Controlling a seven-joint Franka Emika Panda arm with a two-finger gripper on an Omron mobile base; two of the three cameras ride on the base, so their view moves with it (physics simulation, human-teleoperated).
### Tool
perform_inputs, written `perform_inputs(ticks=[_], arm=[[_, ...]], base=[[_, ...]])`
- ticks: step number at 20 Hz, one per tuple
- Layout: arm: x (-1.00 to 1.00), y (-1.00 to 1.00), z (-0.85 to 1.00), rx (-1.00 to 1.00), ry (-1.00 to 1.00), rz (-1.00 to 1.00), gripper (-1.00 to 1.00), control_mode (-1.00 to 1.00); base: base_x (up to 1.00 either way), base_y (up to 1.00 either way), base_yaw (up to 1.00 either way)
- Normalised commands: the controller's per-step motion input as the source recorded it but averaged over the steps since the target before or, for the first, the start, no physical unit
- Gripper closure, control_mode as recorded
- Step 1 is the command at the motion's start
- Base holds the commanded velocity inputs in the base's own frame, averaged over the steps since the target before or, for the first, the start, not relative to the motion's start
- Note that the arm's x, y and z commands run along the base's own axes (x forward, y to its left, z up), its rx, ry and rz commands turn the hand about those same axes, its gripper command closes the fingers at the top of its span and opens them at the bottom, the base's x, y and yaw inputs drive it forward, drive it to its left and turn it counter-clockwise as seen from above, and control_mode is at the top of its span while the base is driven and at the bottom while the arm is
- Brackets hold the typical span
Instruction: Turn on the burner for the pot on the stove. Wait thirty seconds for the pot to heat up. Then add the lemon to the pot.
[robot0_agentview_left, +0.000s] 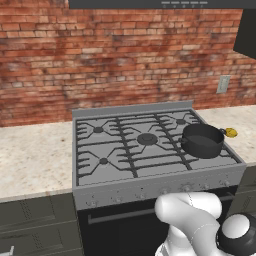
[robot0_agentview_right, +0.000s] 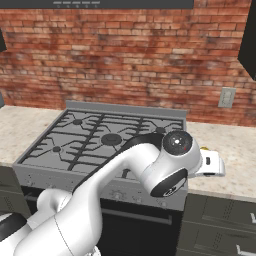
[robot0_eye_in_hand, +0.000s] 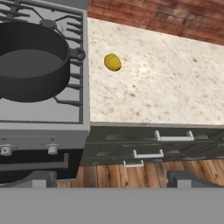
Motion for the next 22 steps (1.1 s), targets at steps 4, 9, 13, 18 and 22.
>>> perform_inputs(ticks=[4, 9, 13, 18, 22], arm=[[0.0, 0.0, 0.0, 0.0, 0.0, 0.0, -1.0, -1.0], [-0.04, 0.0, 0.0, 0.0, 0.0, 0.0, -1.0, -1.0], [0.0, 0.0, 0.0, 0.01, 0.0, 0.0, -1.0, -1.0], [0.05, 0.0, 0.0, 0.07, 0.0, -0.1, -1.0, -1.0], [0.21, 0.08, 0.0, 0.05, 0.0, -0.15, -1.0, -1.0]], base=[[0.0, 0.0, 0.0], [0.0, 0.0, 0.0], [0.0, 0.0, 0.0], [0.0, 0.0, 0.0], [0.0, 0.0, 0.0]])
